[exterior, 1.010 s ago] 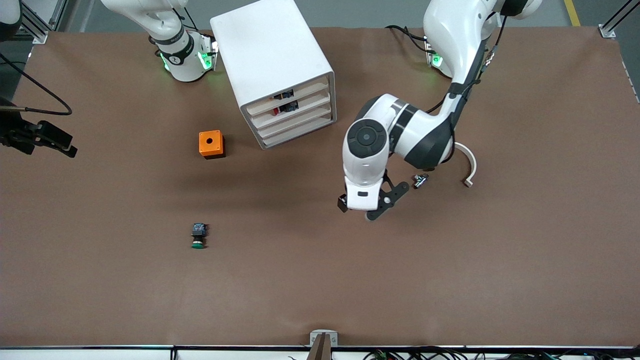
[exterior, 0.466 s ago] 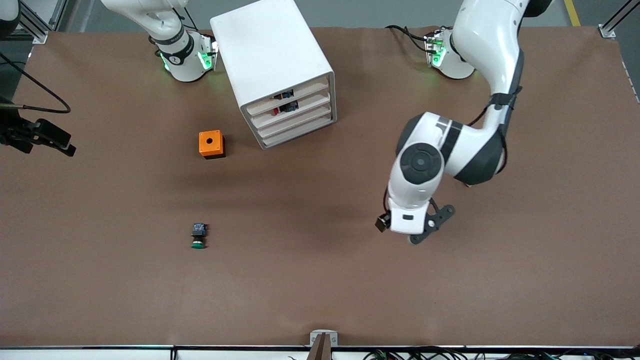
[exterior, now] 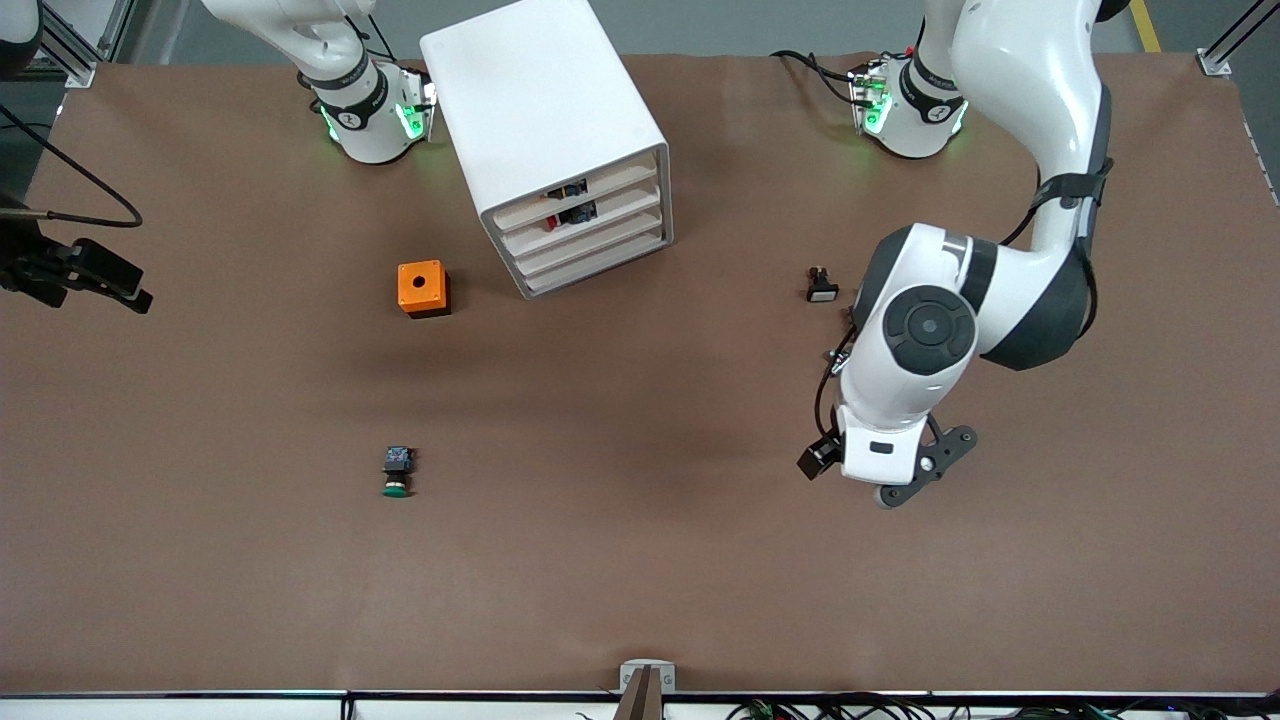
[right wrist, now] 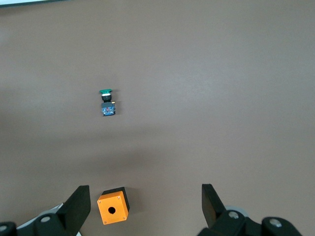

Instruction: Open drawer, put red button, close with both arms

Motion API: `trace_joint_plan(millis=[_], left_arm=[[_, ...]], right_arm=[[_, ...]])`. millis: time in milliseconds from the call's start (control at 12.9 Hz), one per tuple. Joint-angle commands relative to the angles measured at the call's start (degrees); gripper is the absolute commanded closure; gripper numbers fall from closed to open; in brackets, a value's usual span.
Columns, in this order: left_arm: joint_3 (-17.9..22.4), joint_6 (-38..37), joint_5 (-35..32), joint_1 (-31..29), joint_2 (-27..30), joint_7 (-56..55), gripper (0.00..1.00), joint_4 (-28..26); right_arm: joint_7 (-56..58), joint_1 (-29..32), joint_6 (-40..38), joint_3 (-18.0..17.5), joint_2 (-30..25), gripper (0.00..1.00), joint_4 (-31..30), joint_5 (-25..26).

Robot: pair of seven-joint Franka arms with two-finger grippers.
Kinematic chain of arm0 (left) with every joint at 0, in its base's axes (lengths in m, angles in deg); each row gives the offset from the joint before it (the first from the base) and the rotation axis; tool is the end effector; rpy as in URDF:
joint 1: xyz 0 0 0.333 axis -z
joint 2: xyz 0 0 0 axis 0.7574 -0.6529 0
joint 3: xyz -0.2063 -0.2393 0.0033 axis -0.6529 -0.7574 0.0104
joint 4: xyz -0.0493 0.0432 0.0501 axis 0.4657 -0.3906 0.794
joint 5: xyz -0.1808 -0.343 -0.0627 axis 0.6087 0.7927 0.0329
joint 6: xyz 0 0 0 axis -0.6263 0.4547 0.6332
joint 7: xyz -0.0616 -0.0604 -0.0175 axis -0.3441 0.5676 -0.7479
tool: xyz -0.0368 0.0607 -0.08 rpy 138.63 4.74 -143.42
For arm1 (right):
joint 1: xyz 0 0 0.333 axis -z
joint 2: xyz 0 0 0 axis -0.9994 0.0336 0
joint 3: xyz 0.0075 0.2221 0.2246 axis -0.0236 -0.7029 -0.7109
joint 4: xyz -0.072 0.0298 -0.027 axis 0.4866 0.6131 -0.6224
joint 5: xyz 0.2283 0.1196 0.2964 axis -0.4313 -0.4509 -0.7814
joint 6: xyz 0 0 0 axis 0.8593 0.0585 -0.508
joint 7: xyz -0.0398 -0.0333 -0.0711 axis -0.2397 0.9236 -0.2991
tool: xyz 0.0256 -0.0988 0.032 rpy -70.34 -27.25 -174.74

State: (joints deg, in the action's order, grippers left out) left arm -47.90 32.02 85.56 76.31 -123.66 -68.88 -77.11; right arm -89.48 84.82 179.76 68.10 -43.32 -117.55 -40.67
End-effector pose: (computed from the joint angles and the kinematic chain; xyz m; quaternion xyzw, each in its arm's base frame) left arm 0.6701 -0.2878 0.4102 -0.9539 -0.2963 -0.0440 0.0197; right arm 0.5691 -0.0233 0.6221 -0.9983 0.0489 -0.0299 0.0080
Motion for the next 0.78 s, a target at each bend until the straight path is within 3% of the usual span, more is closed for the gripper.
trace_joint_plan(millis=[0,388,699], left_arm=[[-0.36,-0.22,-0.82,-0.18,2.60,1.10,0.00,-0.97],[-0.18,-3.47,-0.29,-2.10,6.91,3.73,0.00,-0.97],[-0.62,-10.40,0.50,-8.51,12.79,15.84,0.00,-0.97]], right_arm=[[0.51,0.97,0.61,-0.67,-1.72,0.00,-1.45,-0.71],[0.51,0.97,0.70,-0.67,-1.63,0.00,-1.45,-0.71],[0.51,1.06,0.00,-0.76,-1.54,0.00,-0.84,-0.89]])
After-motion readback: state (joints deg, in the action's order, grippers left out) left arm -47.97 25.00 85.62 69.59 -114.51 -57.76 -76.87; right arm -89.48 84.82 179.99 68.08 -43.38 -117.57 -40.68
